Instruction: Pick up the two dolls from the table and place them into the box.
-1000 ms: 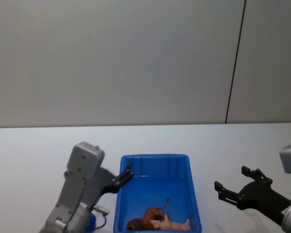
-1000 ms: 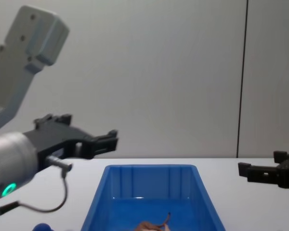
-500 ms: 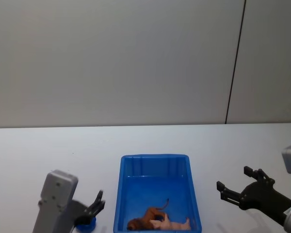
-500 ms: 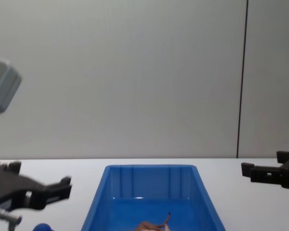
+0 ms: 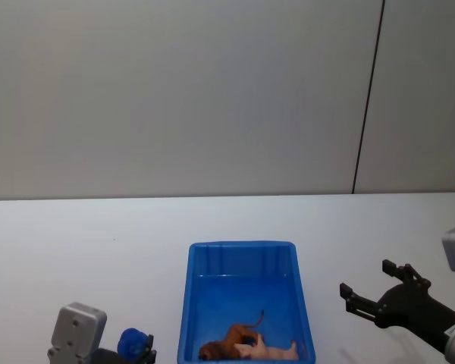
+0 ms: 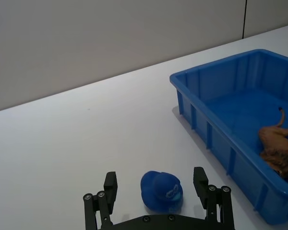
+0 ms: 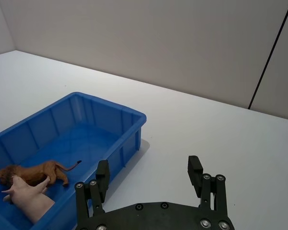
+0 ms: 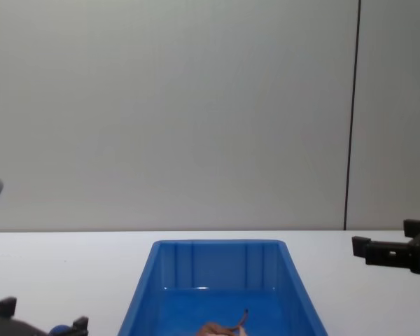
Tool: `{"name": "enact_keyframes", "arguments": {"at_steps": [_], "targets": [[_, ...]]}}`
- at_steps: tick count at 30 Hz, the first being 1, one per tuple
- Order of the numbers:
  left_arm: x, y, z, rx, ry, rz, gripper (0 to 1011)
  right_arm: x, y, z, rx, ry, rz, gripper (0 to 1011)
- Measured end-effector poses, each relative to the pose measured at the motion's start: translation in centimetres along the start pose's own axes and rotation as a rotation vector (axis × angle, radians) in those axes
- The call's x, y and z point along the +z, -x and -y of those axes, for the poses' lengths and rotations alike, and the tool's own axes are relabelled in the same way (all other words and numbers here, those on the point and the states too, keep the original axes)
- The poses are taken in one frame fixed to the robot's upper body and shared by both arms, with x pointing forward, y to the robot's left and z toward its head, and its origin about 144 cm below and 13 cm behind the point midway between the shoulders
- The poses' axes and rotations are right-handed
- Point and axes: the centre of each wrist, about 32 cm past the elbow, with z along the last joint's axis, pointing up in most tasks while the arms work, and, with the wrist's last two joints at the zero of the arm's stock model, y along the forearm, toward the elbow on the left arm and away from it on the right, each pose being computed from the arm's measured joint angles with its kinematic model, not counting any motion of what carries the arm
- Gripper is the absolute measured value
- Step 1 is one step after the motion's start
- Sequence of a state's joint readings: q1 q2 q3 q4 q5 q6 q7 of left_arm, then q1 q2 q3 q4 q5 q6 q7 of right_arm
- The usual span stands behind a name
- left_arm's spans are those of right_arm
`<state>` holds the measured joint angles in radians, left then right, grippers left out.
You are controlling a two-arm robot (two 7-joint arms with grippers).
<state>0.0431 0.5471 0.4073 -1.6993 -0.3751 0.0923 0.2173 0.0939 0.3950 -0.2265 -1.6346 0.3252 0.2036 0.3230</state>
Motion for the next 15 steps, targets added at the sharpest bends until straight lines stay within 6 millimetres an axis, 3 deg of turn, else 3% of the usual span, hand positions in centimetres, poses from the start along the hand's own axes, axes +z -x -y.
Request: {"name": "enact_keyframes", "arguments": {"at_steps": [15], "targets": [[-3.0,-0.6,1.7,-0.064,-0.014,-0.061,1003,0.0,0.0,0.0,0.000,0.001,0.000,1001]]}}
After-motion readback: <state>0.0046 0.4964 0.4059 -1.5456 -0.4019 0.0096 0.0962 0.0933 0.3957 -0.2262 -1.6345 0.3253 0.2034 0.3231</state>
